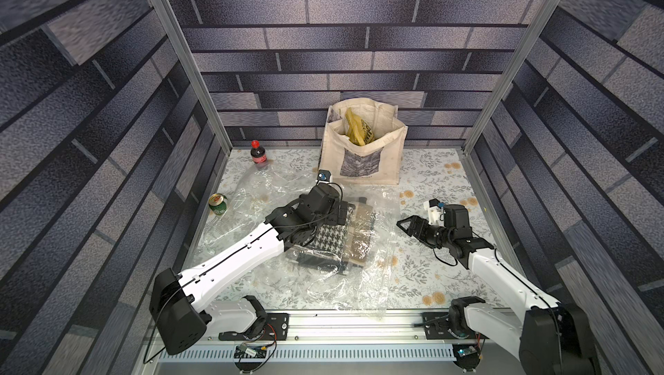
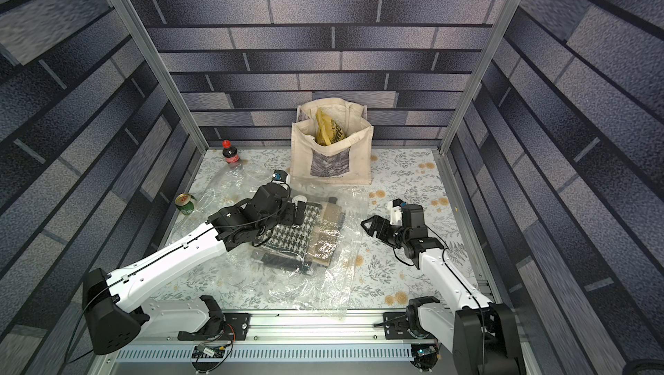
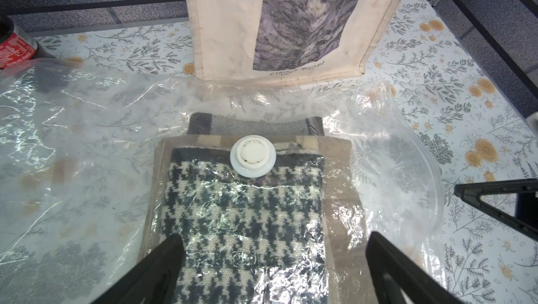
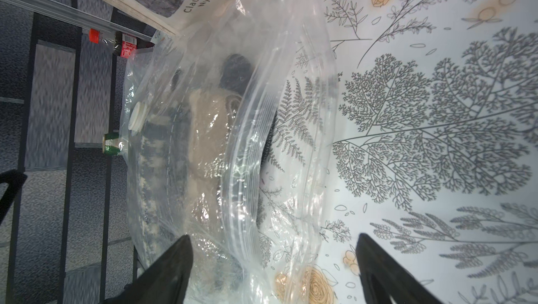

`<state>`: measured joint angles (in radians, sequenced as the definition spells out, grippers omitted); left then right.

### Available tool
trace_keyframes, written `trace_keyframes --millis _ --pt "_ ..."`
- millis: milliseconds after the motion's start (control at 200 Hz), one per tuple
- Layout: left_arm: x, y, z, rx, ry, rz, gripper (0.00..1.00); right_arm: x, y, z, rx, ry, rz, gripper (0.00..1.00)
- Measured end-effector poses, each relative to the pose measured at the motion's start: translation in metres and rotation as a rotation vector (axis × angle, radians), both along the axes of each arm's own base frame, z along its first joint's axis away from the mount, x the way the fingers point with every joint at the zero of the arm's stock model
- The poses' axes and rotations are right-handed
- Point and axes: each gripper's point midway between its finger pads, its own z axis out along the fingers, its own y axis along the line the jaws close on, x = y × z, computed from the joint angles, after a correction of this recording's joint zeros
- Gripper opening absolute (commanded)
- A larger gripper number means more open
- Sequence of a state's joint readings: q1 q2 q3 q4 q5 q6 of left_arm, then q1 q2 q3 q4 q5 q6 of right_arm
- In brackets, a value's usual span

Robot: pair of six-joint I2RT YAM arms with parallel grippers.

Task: Take the scarf out of the vacuum bag
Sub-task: Open the vacuum bag at the center of the board.

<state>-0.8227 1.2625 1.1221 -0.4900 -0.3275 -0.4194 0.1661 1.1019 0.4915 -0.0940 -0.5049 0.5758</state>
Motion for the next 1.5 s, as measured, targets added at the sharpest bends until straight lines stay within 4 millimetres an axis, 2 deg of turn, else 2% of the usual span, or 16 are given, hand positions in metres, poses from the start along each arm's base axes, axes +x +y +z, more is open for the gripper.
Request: trace_keyframes --millis 160,381,616,646,711,821,891,957,1082,1227,1377,1497 --pt "-0.003 -0.013 0.002 -0.034 -0.016 -0.034 0.98 0.019 0.010 -0.002 0.047 0.016 0.020 0.78" --pt "-0.007 -0.020 -0.005 -0.052 0.001 -0.071 0.96 0.036 0.024 0.012 0.129 -0.015 0.056 0.75" --pt "-0.021 -0.038 -0.011 -0.068 0.018 -0.166 0.96 0.045 0.037 0.007 0.202 0.051 0.095 0.57" --pt "-0.023 -0.041 -0.011 -0.068 0.021 -0.179 0.96 0.046 0.038 0.007 0.209 0.059 0.098 0.53" --pt "-0.030 -0.047 -0.012 -0.064 0.022 -0.213 0.97 0.046 0.039 0.009 0.222 0.066 0.100 0.38" --pt "-0.042 -0.058 -0.012 -0.055 0.022 -0.268 0.99 0.051 0.042 0.022 0.232 0.047 0.106 0.15" --pt "-0.052 -0.065 -0.013 -0.043 0.021 -0.307 1.00 0.055 0.043 0.035 0.234 0.026 0.112 0.11" --pt "-0.062 -0.071 -0.014 -0.029 0.020 -0.343 1.00 0.060 0.047 0.049 0.235 0.004 0.125 0.03" --pt "-0.078 -0.085 -0.013 0.013 0.030 -0.404 1.00 0.066 0.056 0.071 0.238 -0.018 0.148 0.01" --pt "-0.080 -0.104 -0.007 0.061 0.058 -0.420 1.00 0.068 0.064 0.087 0.233 -0.018 0.165 0.01" --pt "-0.074 -0.124 0.003 0.089 0.096 -0.369 1.00 0.070 0.068 0.095 0.212 0.001 0.164 0.00" --pt "-0.078 -0.143 0.010 0.132 0.118 -0.324 1.00 0.071 0.068 0.091 0.192 0.029 0.151 0.00"
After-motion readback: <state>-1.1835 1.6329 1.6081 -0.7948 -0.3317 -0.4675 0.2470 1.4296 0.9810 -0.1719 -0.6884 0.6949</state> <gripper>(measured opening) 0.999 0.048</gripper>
